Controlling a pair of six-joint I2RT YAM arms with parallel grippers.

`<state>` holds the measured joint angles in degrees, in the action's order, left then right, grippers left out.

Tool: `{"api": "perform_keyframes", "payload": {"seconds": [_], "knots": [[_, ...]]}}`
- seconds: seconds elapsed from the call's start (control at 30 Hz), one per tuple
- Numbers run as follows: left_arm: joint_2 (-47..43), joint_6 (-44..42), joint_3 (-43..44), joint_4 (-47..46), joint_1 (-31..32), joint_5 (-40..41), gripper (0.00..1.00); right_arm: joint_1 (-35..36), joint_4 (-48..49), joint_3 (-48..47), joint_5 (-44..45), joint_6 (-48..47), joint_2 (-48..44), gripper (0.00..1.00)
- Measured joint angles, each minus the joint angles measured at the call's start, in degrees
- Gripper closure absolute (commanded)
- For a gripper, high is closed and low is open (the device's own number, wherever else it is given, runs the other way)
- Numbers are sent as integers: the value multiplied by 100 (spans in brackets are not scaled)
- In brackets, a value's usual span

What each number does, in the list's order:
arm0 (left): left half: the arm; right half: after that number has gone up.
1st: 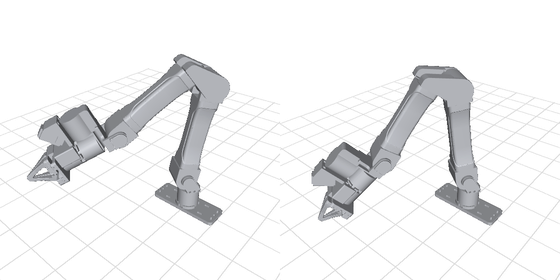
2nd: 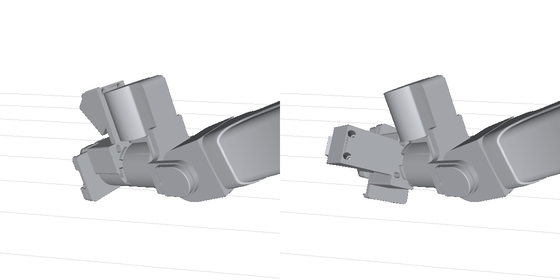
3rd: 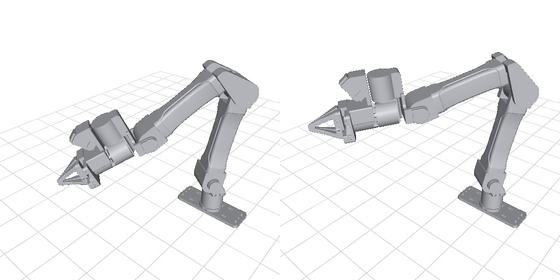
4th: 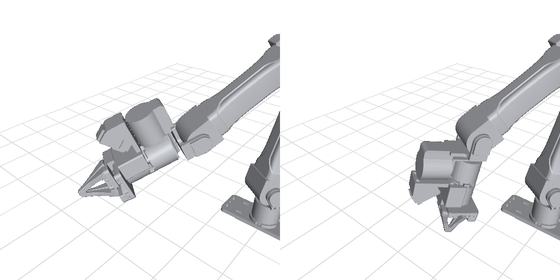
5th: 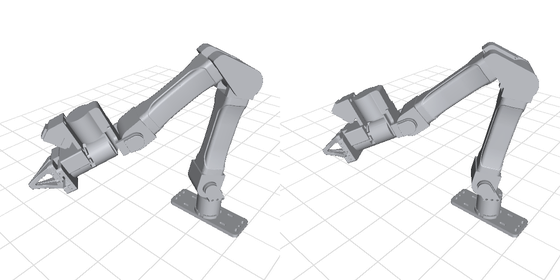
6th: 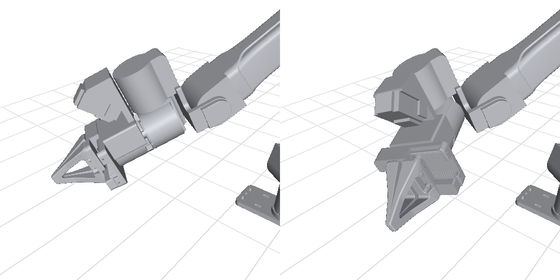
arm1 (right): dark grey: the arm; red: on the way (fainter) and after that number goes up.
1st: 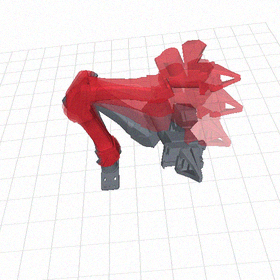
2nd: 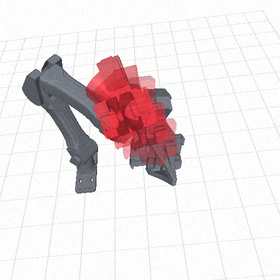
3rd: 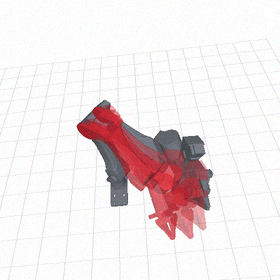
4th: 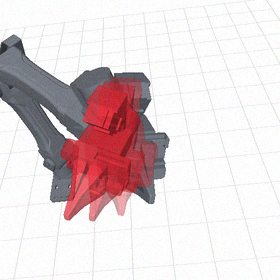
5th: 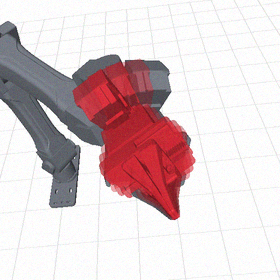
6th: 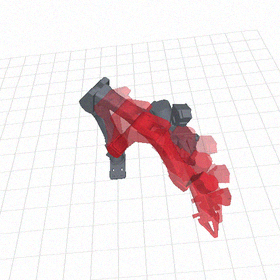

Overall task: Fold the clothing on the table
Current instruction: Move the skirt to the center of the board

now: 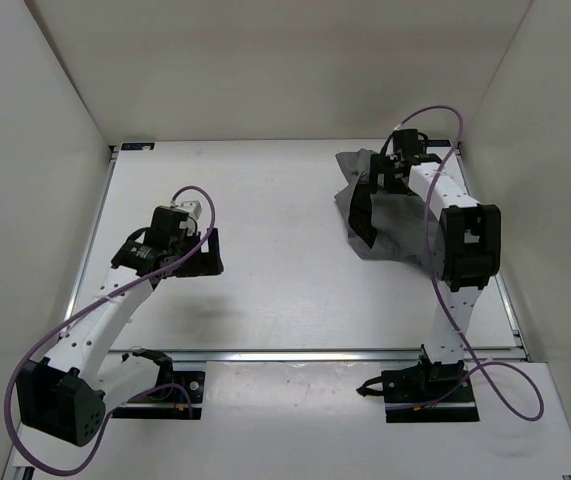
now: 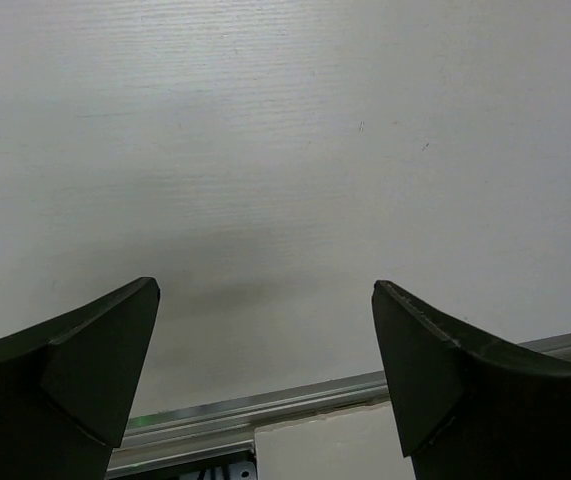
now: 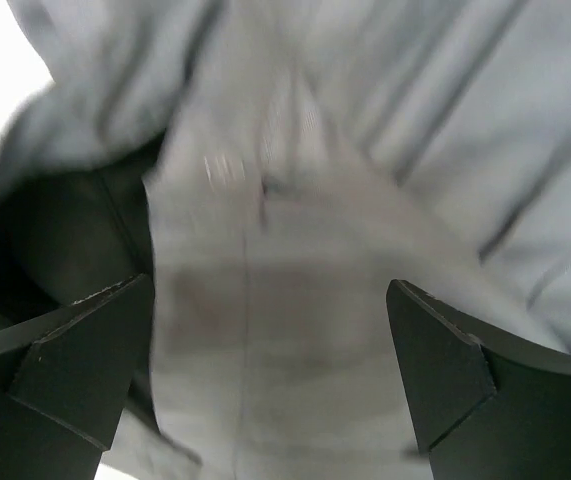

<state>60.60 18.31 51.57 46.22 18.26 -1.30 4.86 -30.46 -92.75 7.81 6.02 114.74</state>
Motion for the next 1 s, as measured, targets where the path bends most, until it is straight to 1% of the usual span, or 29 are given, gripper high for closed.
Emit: {"api": "perform_keyframes", "payload": {"seconds": [0.13,0.23,0.27,0.3,0.37,0.4,0.43,0.47,0.53,0.57,0.67,0.73,0.87,1.0], "knots": [[149,-7,-22,4,7,-55,1,48,184,-457,-37,17,409,1],[251,-31,-22,2,7,-85,1,81,247,-686,-26,20,660,4],[275,-33,-22,2,7,-87,1,98,282,-787,-35,22,785,8],[297,-42,-22,4,7,-87,1,103,299,-876,-57,22,901,14],[321,-48,-24,7,9,-90,1,103,326,-1064,-101,31,1143,31],[328,-50,-26,2,13,-92,2,103,308,-1167,-107,46,1268,46],[328,-55,-46,-9,15,-96,2,109,308,-1268,-111,35,1390,64],[337,-68,-57,-7,26,-101,1,114,291,-1357,-98,33,1495,73],[391,-74,-61,-13,52,-120,2,116,243,-1502,-37,2,1657,98],[435,-79,-61,-22,72,-127,2,136,203,-1567,11,11,1707,100],[557,-68,-63,-101,92,-236,1,173,0,-1801,208,33,1770,99],[625,22,-70,-313,111,-476,1,225,-129,-1937,372,20,1751,100],[691,315,-282,-1156,391,-994,2,433,-505,-1956,437,0,1519,100],[728,813,-800,-2258,695,-1613,1,960,-1008,-1996,365,15,1054,100]]}}
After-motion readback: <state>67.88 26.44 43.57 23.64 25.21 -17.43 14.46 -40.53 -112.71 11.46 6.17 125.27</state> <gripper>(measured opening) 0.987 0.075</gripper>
